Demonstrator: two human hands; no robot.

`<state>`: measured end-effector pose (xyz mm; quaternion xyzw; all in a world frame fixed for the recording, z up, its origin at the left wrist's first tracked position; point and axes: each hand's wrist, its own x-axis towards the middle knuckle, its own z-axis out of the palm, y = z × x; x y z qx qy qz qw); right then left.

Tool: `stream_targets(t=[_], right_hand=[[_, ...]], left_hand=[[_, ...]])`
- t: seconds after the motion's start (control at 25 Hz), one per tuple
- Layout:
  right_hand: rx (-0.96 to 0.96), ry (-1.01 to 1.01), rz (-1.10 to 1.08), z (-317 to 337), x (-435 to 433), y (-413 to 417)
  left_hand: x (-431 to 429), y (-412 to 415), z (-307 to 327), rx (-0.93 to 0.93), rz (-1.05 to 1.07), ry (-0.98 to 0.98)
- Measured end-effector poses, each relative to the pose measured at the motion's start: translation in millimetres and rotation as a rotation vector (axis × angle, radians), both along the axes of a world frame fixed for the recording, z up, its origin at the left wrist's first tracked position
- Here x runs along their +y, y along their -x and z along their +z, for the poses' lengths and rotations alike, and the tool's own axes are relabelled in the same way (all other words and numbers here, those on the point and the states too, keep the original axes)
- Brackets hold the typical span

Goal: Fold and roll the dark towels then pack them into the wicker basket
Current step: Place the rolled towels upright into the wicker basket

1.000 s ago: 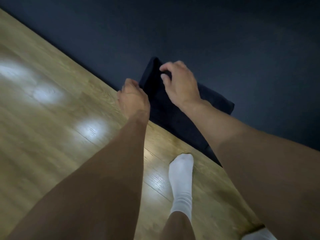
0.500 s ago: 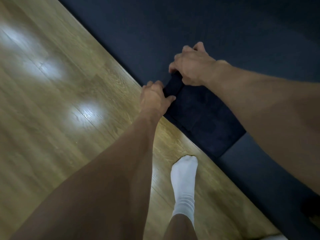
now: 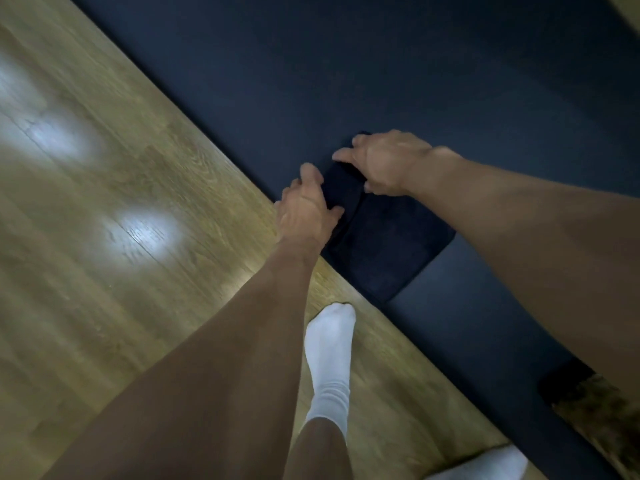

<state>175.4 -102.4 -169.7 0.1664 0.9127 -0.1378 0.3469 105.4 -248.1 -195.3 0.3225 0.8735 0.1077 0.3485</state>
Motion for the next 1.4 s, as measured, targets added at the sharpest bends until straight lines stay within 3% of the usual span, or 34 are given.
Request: stream_targets(t=[0.16, 0.32, 0.48, 0.64, 0.76, 0.84, 1.04, 1.2, 1.4], right_hand=[[0.126, -0.23, 0.076, 5, -10, -5], [0.111, -0.04, 0.053, 16, -5, -25], [0.045, -0.095, -0.008, 14, -1, -66], [0.033, -0.046, -0.11, 12, -7, -87], [0.214, -0.155, -0.014, 11, -8, -90], [0.289, -0.212, 0.086, 5, -8, -92], [0.143, -0.232, 0.073, 3, -11, -114], [0.279, -0.187, -0.156, -1, -20, -146], [0.431, -0.032, -0.495, 17, -22, -207]], left_hand=[[10, -9, 2, 0.044, -0.074, 0.081], [6, -39, 10, 0.126, -0.22, 0.001], [-5, -72, 14, 0.193, -0.317, -0.13], [-8, -82, 12, -0.009, -0.129, -0.061], [3, -83, 10, -0.095, 0.027, 0.095], [11, -86, 7, -0.05, -0.073, 0.154], [11, -109, 11, 0.102, -0.304, 0.099], [13, -116, 16, -0.074, -0.292, 0.173], [26, -135, 55, -0.641, 0.003, 0.205]])
